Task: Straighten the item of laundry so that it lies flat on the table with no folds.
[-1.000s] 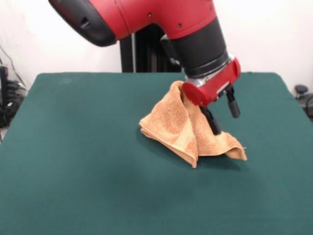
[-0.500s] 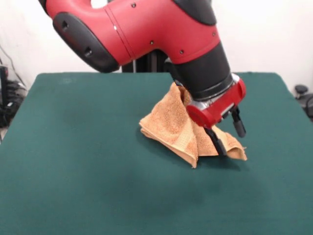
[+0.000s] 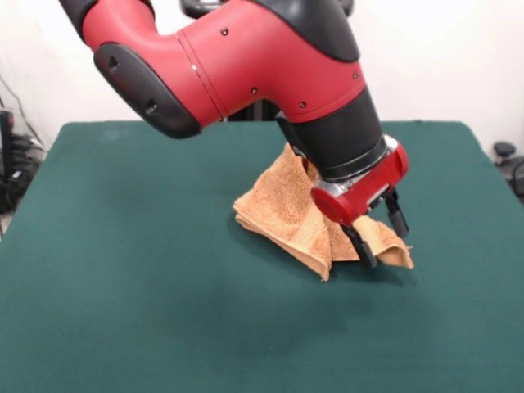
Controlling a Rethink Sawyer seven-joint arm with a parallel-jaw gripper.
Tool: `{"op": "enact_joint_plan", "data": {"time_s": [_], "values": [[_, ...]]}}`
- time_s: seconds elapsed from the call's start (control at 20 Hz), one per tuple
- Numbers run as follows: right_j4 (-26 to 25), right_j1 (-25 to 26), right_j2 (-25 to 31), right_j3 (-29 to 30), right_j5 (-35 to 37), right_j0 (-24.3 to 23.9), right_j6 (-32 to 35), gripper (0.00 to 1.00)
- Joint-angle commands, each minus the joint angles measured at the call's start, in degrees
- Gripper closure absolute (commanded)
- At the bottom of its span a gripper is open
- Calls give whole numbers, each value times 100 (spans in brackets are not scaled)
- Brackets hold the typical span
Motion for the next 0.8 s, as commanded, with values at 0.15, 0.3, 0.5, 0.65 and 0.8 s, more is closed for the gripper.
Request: {"op": "enact_joint_plan", "data": {"time_s": [0.15, 0.3, 0.5, 0.65, 0.8], "values": [[-201, 182, -318, 284, 766, 104, -1739, 0], [-197, 253, -276, 390, 654, -5, -1730, 0], [-166, 326, -235, 416, 624, -38, -1717, 0], [-126, 386, -202, 442, 634, -50, -1729, 0], [-116, 435, -203, 462, 637, -57, -1733, 0]]}}
